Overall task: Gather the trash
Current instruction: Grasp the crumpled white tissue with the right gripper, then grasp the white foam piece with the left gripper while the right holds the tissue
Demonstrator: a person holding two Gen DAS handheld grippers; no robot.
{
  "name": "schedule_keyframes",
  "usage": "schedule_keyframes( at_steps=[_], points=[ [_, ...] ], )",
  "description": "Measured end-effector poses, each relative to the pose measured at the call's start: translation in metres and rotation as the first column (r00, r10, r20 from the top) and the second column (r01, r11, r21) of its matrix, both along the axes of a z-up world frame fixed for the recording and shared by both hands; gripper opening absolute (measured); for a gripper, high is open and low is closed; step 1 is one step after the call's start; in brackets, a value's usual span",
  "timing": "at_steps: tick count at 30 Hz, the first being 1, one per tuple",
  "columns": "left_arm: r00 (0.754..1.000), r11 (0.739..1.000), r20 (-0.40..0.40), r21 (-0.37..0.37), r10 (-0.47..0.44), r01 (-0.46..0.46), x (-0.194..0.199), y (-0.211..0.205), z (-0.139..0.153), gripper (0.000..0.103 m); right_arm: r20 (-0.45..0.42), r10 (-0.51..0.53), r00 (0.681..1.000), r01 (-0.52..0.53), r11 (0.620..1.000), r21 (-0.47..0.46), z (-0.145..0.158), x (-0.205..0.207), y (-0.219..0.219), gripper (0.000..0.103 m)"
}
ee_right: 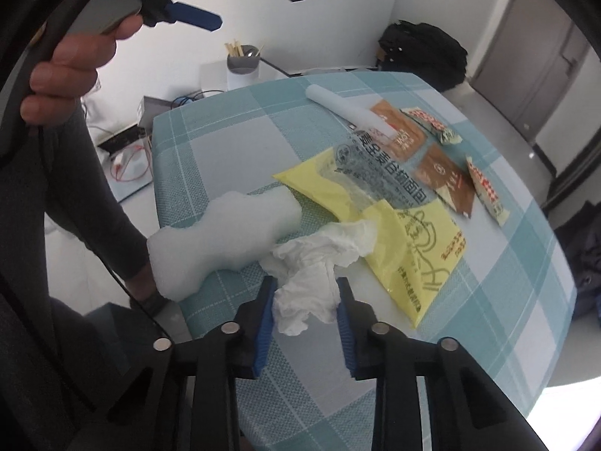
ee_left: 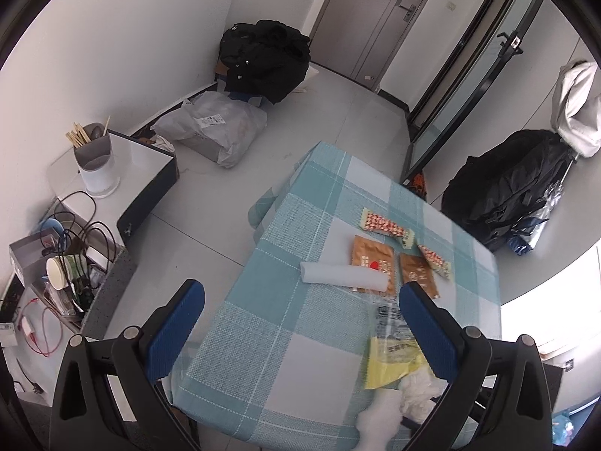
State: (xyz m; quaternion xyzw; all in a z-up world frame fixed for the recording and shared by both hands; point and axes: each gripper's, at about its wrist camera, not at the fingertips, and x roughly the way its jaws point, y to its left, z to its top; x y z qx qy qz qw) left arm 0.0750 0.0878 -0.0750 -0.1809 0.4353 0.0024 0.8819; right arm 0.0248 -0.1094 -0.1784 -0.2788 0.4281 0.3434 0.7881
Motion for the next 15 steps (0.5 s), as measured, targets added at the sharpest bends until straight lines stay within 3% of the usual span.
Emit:
schedule_keyframes(
  at_steps=[5, 10, 15],
  points=[
    [0.999, 0.999, -0.015, 0.017, -0.035, 0.036, -0.001, -0.006, -0.004, 0.102, -0.067, -0.103, 0.992, 0.109, 0.990, 0.095, 0.007, 0.002, -0.018, 0.016],
    [0.998, 0.993, 0.045, 0.107, -0.045, 0.040, -0.010, -0.014, 0.000, 0.102, -0.073, -0.174, 0.982, 0.184, 0.971, 0.156, 0.019, -0.006, -0.036, 0.015],
    [0.993, 0.989, 0.005, 0.093, -0.115, 0.115, -0.014, -0.025, -0.002, 0.102, -0.047, -0.251, 0.967, 0.255, 0.947, 0.193, 0.031, -0.009, -0.054, 0.015]
  ],
)
